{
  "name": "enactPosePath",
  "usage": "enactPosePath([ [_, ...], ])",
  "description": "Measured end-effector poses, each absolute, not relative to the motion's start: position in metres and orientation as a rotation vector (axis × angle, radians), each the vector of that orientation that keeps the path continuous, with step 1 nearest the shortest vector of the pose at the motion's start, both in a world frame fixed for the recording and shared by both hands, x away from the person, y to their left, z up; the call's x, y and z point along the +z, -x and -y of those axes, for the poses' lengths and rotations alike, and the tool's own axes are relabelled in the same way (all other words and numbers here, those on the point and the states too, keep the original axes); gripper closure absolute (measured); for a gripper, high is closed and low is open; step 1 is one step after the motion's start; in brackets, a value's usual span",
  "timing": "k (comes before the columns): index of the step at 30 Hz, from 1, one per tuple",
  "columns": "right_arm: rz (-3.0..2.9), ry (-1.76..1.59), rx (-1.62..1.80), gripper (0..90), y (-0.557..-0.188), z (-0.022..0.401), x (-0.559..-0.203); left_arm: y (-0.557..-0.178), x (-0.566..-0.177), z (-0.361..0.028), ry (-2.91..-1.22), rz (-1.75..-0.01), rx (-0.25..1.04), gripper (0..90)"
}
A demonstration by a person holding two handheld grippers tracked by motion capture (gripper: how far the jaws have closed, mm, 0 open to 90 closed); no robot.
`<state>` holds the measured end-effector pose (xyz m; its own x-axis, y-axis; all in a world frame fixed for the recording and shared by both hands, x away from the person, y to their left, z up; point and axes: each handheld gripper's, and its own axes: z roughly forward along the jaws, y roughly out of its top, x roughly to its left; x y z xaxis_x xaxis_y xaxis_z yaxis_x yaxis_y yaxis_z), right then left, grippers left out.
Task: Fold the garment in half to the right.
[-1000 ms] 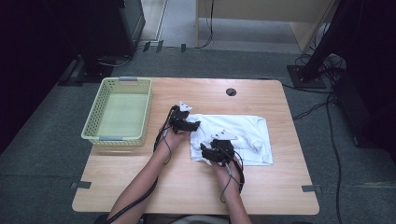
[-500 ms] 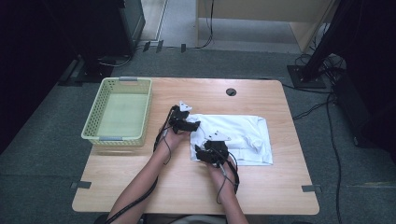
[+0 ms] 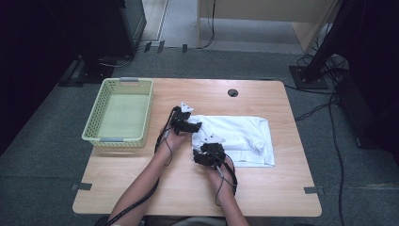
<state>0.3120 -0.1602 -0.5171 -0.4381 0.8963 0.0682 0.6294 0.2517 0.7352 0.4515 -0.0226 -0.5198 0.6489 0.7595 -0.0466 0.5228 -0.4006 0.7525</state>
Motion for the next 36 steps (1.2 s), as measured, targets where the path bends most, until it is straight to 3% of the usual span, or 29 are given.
enactPosePath([
  [11, -2.132, -1.329, 1.002, 38.3, -0.3107, 0.1603, -0.5226, -0.4506, -0.5197, 0.0223, -2.093, -0.979, 0.386, 25.8],
  [25, -2.103, -1.323, 1.005, 69.3, -0.3110, 0.1615, -0.5222, -0.4425, -0.5191, 0.0228, -2.073, -0.922, 0.296, 64.3],
  [36, -2.099, -1.327, 1.005, 80.6, -0.3101, 0.1645, -0.5221, -0.4417, -0.5197, 0.0199, -2.044, -0.942, 0.204, 81.0],
])
